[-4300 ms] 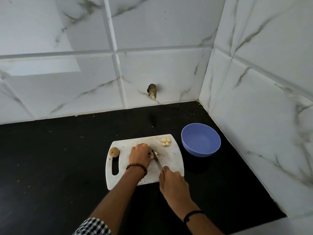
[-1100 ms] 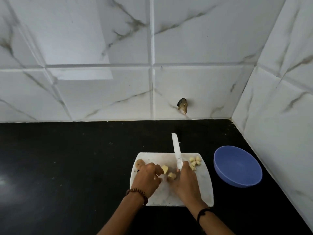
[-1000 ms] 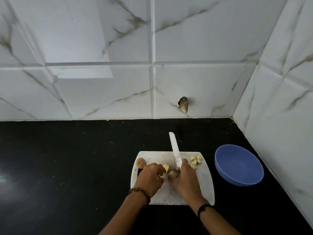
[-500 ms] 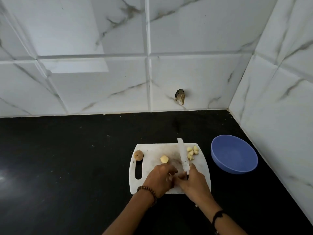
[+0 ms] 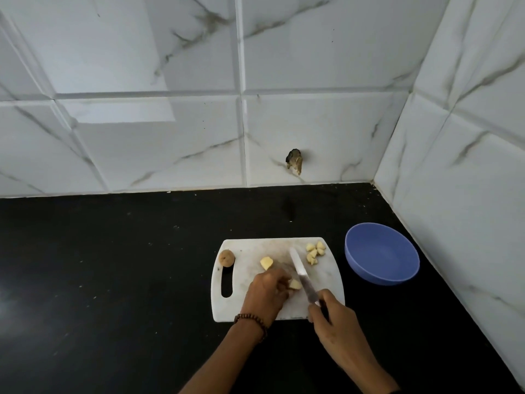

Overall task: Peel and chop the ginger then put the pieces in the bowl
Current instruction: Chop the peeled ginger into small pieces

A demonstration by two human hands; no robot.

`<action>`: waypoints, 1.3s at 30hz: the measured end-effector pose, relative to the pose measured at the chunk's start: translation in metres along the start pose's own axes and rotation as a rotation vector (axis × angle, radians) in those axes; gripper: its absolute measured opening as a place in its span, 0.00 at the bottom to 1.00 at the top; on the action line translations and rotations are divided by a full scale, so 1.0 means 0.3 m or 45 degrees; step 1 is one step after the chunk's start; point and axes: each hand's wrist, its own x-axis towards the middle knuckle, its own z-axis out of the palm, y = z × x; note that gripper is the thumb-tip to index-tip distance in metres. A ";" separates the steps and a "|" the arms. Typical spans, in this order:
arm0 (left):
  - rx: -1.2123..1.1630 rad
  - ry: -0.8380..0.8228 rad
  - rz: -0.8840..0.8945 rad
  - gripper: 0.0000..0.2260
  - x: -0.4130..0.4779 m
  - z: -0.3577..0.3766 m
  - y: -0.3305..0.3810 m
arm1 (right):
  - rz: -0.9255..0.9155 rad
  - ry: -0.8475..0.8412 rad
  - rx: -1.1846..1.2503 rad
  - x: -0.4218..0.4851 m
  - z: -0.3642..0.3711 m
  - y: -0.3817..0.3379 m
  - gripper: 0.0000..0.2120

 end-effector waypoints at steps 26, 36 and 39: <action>-0.144 0.035 -0.263 0.06 -0.015 0.013 0.037 | -0.140 0.049 -0.271 -0.017 0.004 0.024 0.08; -0.111 0.036 -0.270 0.05 -0.011 0.008 0.043 | -0.177 0.102 -0.343 -0.013 0.020 0.041 0.08; -0.087 0.017 -0.269 0.05 -0.010 0.009 0.046 | -0.199 0.145 -0.456 -0.001 0.027 0.048 0.10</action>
